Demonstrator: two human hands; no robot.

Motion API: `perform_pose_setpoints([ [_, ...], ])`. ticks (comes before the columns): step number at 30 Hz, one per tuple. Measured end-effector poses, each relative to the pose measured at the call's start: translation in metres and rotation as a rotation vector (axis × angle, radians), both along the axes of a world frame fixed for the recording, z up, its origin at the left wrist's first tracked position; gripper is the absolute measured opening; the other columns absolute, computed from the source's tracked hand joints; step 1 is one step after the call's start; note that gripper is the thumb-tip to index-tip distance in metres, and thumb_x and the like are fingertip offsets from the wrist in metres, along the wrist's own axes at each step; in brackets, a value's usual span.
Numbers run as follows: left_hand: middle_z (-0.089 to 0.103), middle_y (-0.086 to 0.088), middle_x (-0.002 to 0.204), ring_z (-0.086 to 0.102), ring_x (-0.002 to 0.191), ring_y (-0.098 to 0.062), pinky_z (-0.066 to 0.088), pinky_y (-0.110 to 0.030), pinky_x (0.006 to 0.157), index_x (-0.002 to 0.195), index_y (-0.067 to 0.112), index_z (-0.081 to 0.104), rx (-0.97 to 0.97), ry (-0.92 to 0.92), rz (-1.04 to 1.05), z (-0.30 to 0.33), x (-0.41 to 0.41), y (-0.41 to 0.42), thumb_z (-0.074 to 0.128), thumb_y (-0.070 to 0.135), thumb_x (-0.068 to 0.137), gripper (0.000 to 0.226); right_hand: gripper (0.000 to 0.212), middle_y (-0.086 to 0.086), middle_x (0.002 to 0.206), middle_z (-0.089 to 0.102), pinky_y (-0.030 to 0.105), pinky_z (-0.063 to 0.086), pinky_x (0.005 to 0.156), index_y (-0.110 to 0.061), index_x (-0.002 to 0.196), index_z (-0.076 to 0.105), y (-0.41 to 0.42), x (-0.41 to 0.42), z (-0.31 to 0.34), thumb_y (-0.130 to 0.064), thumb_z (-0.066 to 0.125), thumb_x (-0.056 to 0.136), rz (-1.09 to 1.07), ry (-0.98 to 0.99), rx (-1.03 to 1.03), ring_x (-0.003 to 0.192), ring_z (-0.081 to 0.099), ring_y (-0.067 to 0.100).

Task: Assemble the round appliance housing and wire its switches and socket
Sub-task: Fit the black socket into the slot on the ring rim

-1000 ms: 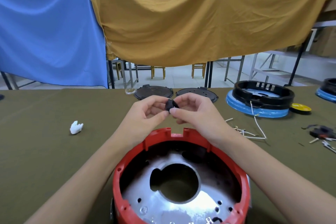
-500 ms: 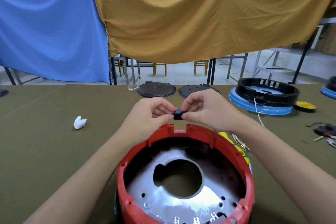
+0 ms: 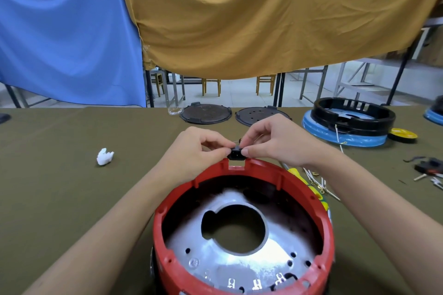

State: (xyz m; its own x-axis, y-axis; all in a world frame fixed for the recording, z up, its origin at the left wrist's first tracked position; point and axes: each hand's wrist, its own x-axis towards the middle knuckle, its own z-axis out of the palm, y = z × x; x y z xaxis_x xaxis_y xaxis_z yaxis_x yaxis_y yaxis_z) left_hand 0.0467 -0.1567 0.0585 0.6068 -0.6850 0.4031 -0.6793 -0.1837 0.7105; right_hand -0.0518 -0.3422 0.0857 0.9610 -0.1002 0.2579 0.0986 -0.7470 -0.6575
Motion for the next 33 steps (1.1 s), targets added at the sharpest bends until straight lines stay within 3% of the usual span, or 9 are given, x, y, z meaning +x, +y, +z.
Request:
perform_pose_setpoints([
  [7, 0.076, 0.007, 0.080, 0.065, 0.068, -0.002, 0.052, -0.018, 0.072, 0.088, 0.023, 0.079, -0.031, 0.070, -0.006, 0.000, 0.000, 0.000, 0.067, 0.007, 0.087, 0.020, 0.008, -0.011, 0.067, 0.073, 0.012, 0.049, 0.063, -0.024, 0.075, 0.076, 0.000, 0.001, -0.001, -0.019, 0.081, 0.079, -0.011, -0.003, 0.005, 0.064, 0.067, 0.002],
  [14, 0.076, 0.007, 0.083, 0.068, 0.076, -0.007, 0.053, -0.019, 0.075, 0.093, 0.022, 0.079, -0.047, 0.052, -0.042, -0.001, 0.002, 0.000, 0.067, 0.004, 0.087, 0.022, 0.005, -0.009, 0.067, 0.073, 0.010, 0.046, 0.056, -0.020, 0.079, 0.076, 0.001, 0.000, -0.002, -0.016, 0.077, 0.082, -0.005, -0.018, 0.006, 0.057, 0.064, -0.001],
  [17, 0.070, 0.005, 0.084, 0.064, 0.079, -0.008, 0.051, -0.019, 0.071, 0.104, 0.022, 0.075, -0.147, 0.105, -0.113, -0.001, 0.003, 0.002, 0.068, -0.001, 0.086, 0.030, 0.004, 0.006, 0.078, 0.075, 0.024, 0.057, 0.070, -0.011, 0.086, 0.074, 0.003, 0.003, -0.003, -0.009, 0.070, 0.087, -0.007, -0.090, 0.257, 0.070, 0.070, 0.014],
  [19, 0.067, 0.009, 0.086, 0.063, 0.082, -0.006, 0.051, -0.018, 0.073, 0.110, 0.024, 0.072, -0.169, 0.097, -0.138, -0.001, 0.003, 0.002, 0.072, 0.002, 0.085, 0.033, 0.005, 0.012, 0.080, 0.074, 0.025, 0.056, 0.070, -0.009, 0.088, 0.072, 0.004, 0.005, -0.001, -0.009, 0.067, 0.090, -0.021, -0.091, 0.427, 0.071, 0.068, 0.016],
  [23, 0.069, 0.008, 0.085, 0.063, 0.080, -0.007, 0.051, -0.018, 0.075, 0.103, 0.026, 0.072, -0.181, 0.099, -0.117, -0.002, 0.001, 0.000, 0.069, 0.014, 0.091, 0.017, 0.021, 0.009, 0.074, 0.070, 0.024, 0.054, 0.067, 0.003, 0.102, 0.068, 0.005, 0.007, -0.003, -0.017, 0.065, 0.095, 0.015, 0.026, 0.603, 0.067, 0.063, 0.015],
  [27, 0.073, 0.004, 0.086, 0.068, 0.084, -0.009, 0.051, -0.016, 0.074, 0.103, 0.023, 0.069, -0.211, 0.140, -0.105, 0.000, 0.001, 0.001, 0.060, 0.018, 0.096, 0.013, 0.037, 0.008, 0.077, 0.066, 0.024, 0.055, 0.067, 0.004, 0.107, 0.067, 0.006, 0.006, -0.001, -0.032, 0.060, 0.097, 0.043, 0.031, 0.659, 0.067, 0.066, 0.016],
  [33, 0.068, 0.001, 0.084, 0.062, 0.079, -0.011, 0.051, -0.024, 0.074, 0.099, 0.017, 0.066, -0.280, 0.159, -0.059, -0.001, 0.002, 0.000, 0.068, 0.020, 0.091, 0.009, 0.028, 0.011, 0.094, 0.074, 0.030, 0.059, 0.080, -0.007, 0.110, 0.068, 0.011, 0.006, 0.002, -0.030, 0.063, 0.096, 0.037, -0.023, 0.644, 0.081, 0.071, 0.020],
])
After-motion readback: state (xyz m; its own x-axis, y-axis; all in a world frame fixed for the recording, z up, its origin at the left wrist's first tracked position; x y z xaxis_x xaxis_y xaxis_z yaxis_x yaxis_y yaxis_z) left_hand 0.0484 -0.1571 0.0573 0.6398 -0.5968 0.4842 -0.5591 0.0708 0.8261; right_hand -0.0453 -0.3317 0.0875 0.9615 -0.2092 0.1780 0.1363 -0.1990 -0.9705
